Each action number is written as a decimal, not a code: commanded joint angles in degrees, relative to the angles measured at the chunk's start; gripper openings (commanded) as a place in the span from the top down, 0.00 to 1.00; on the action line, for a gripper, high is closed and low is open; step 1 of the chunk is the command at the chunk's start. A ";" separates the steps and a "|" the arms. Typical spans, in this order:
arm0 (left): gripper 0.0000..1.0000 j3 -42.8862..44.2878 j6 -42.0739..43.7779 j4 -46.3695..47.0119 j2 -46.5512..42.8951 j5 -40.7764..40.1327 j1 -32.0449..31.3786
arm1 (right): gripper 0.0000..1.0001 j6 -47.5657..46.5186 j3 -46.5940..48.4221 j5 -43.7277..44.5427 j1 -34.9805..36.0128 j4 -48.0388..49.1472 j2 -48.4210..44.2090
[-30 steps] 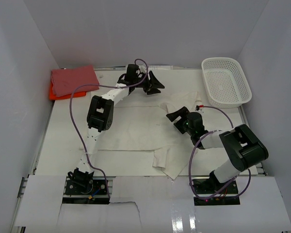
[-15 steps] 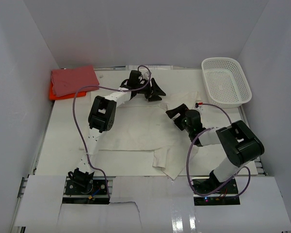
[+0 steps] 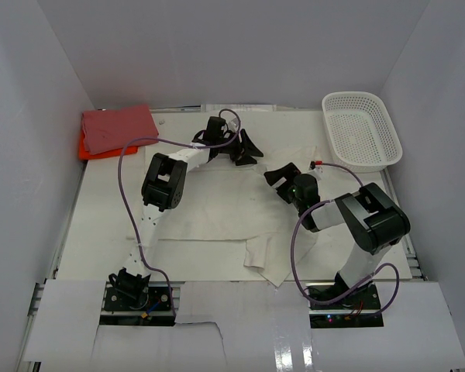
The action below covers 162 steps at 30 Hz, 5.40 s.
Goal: Fold and stack the t-shirts
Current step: Fold the flattened tshirt in 1/3 of the way
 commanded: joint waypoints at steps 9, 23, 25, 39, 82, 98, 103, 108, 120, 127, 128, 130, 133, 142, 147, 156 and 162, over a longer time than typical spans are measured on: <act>0.39 -2.70 -0.69 -0.25 -5.20 -0.55 0.39 | 0.13 -2.80 5.48 -0.78 0.44 10.27 5.80; 0.39 -3.14 -2.88 1.25 -6.00 1.55 1.97 | 0.35 9.15 5.40 -9.48 0.53 11.06 7.22; 0.39 -3.23 -3.84 1.77 -6.43 2.43 2.40 | 0.35 12.57 4.61 -10.27 0.27 12.45 7.04; 0.39 -2.79 -5.43 1.77 -7.23 5.33 4.25 | 0.80 27.43 -3.30 -19.42 -3.43 23.88 7.13; 0.39 -2.09 -3.94 0.19 -6.70 5.33 5.05 | 0.35 -15.09 -1.55 -5.89 1.65 -15.21 -16.60; 0.39 -2.71 -4.38 0.99 -7.23 5.86 5.48 | 0.35 -18.00 1.35 -0.70 8.35 -14.52 -9.41; 0.39 -3.06 -4.47 1.16 -7.05 5.86 5.57 | 0.35 -17.47 3.89 0.79 8.61 -14.08 -6.76; 0.39 -3.32 -4.64 1.51 -7.23 5.95 5.57 | 0.36 -17.03 6.09 4.04 9.05 -13.11 -4.83; 0.38 -3.76 -4.82 2.04 -7.49 6.30 5.66 | 0.41 -24.49 16.02 8.53 9.49 -11.88 2.11; 0.39 -4.11 -5.08 2.30 -7.49 6.57 5.84 | 0.84 -24.69 18.66 9.06 9.23 -12.23 4.67; 0.39 -4.11 -5.08 2.30 -7.49 6.57 5.84 | 0.92 -23.90 18.66 8.80 9.05 -12.49 4.67; 0.39 -4.29 -5.17 2.30 -7.49 6.57 5.84 | 0.92 -20.92 18.40 7.49 8.18 -13.73 3.79; 0.38 -4.46 -5.17 2.30 -7.49 6.65 5.84 | 0.92 -15.57 16.91 4.77 6.07 -13.99 1.95; 0.39 -4.81 -5.35 2.30 -7.49 6.74 6.01 | 0.92 10.19 12.08 -13.32 -3.77 -10.75 1.06; 0.39 -5.16 -7.37 5.47 -7.66 8.14 6.63 | 0.92 21.71 10.58 -20.29 -6.41 -5.39 3.86; 0.39 -5.69 -6.23 4.59 -8.55 7.36 7.42 | 0.92 28.49 7.68 -29.08 -10.37 8.59 8.18; 0.39 -6.22 -6.40 4.51 -7.76 7.27 7.59 | 0.92 29.64 7.68 -29.44 -11.51 8.60 5.55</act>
